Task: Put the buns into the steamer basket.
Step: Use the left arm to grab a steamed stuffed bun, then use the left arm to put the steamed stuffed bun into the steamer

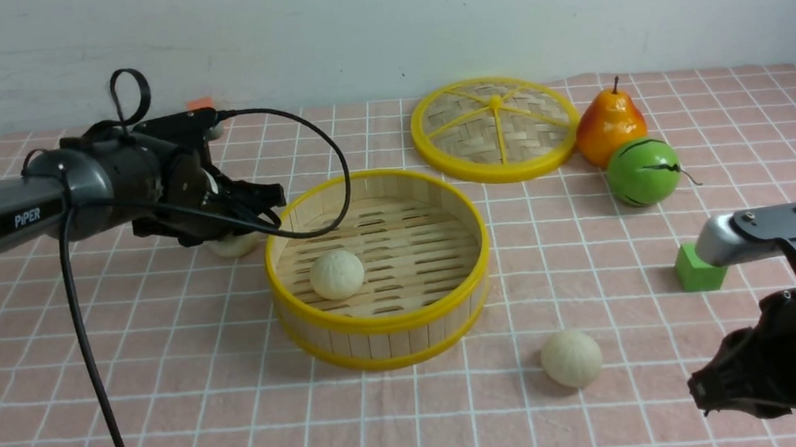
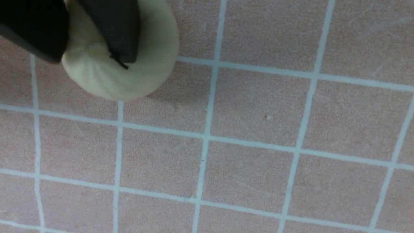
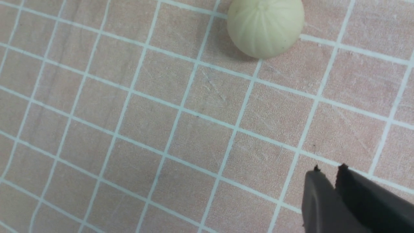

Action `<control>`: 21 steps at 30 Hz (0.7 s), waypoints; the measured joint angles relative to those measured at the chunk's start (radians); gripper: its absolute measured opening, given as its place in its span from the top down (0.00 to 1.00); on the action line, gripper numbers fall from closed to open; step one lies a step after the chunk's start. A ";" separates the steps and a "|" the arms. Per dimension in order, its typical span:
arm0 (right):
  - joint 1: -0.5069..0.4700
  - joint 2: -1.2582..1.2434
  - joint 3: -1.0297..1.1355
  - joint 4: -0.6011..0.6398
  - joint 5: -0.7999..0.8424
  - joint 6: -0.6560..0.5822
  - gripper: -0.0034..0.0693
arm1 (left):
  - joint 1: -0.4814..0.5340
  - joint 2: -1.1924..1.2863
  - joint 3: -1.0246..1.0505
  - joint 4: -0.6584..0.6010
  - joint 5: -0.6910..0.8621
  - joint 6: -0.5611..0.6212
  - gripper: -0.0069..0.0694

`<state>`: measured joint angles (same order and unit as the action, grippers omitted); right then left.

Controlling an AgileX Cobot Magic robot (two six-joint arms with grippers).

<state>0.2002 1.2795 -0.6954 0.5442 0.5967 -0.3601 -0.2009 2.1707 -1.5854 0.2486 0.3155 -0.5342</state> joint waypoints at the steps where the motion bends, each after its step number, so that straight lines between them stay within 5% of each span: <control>1: 0.000 0.000 0.000 0.000 0.000 0.000 0.84 | 0.000 0.001 0.000 0.000 0.000 -0.001 0.65; 3: 0.000 0.000 0.000 0.008 0.000 -0.002 0.84 | 0.001 0.002 0.000 0.008 0.002 -0.003 0.83; 5: 0.000 0.000 0.000 0.012 0.000 -0.003 0.84 | 0.000 -0.014 0.000 0.008 0.008 -0.003 0.91; 14: 0.000 0.000 0.000 0.015 -0.003 -0.006 0.84 | -0.156 -0.276 -0.004 0.007 0.054 0.009 0.92; 21: 0.000 0.000 0.000 0.019 -0.003 -0.006 0.84 | -0.276 -0.172 -0.004 -0.004 0.003 0.040 0.92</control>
<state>0.2002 1.2795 -0.6954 0.5629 0.5940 -0.3666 -0.4766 1.9982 -1.5895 0.2443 0.3188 -0.4938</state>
